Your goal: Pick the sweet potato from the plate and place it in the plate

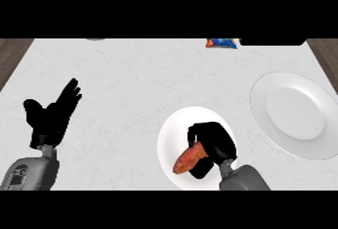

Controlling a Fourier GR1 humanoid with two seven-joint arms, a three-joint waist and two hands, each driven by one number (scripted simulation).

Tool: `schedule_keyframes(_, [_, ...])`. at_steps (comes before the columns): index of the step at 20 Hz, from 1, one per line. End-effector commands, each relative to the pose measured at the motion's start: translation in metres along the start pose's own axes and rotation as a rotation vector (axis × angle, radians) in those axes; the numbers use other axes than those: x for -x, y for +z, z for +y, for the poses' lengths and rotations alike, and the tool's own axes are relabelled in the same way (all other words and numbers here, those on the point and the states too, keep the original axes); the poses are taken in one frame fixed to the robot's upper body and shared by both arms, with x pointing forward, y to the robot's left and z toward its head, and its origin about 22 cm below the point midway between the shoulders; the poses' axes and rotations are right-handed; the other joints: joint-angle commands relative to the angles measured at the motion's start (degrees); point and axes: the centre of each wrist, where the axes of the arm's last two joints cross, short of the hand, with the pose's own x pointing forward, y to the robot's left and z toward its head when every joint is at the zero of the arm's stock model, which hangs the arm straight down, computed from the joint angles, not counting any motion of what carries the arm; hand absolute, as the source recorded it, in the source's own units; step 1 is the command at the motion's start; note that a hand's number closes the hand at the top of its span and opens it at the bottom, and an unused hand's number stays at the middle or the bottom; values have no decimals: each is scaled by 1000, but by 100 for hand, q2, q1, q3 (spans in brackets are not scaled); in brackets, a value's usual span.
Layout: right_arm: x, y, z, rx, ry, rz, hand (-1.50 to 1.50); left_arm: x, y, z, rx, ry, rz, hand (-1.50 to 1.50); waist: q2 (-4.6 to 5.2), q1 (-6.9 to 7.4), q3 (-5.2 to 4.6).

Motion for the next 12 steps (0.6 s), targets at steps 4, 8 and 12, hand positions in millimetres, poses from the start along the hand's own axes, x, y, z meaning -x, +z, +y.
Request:
schedule_keyframes(4, [-34,-9,-43,396,41,94,150,15,7,-4,-9,-4,18,0,-16,-44,8])
schedule_keyframes(8, [-34,-4,-72,691,87,136,150,8,11,-7,-15,-1,6,0,-38,-61,10])
schedule_keyframes(12, [-31,9,-83,856,109,238,150,9,15,2,-9,8,-4,0,-27,-49,9])
